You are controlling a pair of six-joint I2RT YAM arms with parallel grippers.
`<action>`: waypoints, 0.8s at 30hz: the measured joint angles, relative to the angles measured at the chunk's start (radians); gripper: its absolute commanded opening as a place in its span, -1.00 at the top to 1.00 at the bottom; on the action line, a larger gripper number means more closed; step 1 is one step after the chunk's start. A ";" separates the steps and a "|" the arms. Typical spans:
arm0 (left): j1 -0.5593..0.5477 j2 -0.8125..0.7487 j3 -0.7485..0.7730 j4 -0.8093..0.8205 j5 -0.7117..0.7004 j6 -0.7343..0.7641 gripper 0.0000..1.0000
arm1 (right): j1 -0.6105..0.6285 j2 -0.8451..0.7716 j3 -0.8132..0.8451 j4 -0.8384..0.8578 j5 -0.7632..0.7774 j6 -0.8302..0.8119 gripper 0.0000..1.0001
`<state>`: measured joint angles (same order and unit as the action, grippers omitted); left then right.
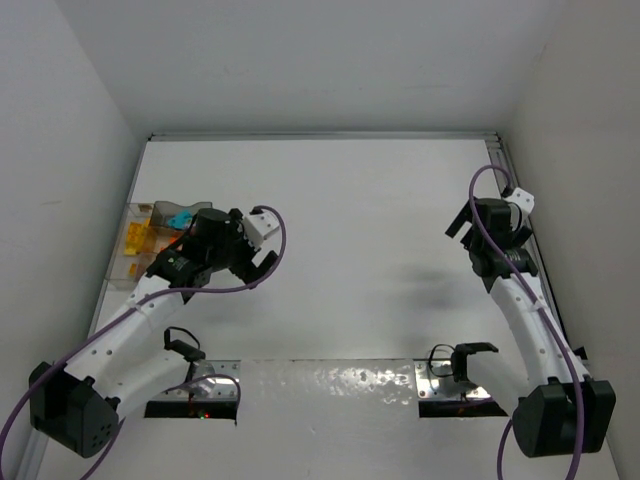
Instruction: Sort the legos into containers by color
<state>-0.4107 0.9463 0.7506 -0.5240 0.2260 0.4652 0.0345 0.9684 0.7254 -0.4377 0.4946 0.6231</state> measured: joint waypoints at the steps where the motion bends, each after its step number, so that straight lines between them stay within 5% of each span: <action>1: 0.000 -0.001 -0.001 0.003 -0.001 -0.004 -1.00 | 0.000 -0.002 -0.003 0.008 -0.003 0.000 -0.98; 12: 0.000 -0.036 -0.001 0.007 -0.003 0.001 -1.00 | 0.000 -0.005 -0.004 0.049 -0.008 -0.003 -0.98; 16: 0.000 -0.065 0.024 0.008 -0.118 -0.014 -1.00 | 0.000 -0.010 -0.004 0.054 -0.011 -0.010 -0.98; 24: 0.006 0.048 0.590 0.244 -0.613 0.113 -1.00 | 0.000 -0.009 -0.002 0.092 -0.054 -0.026 -0.98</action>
<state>-0.4042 0.9947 1.3403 -0.2798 -0.3866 0.5781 0.0345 0.9592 0.7235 -0.3462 0.4404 0.5976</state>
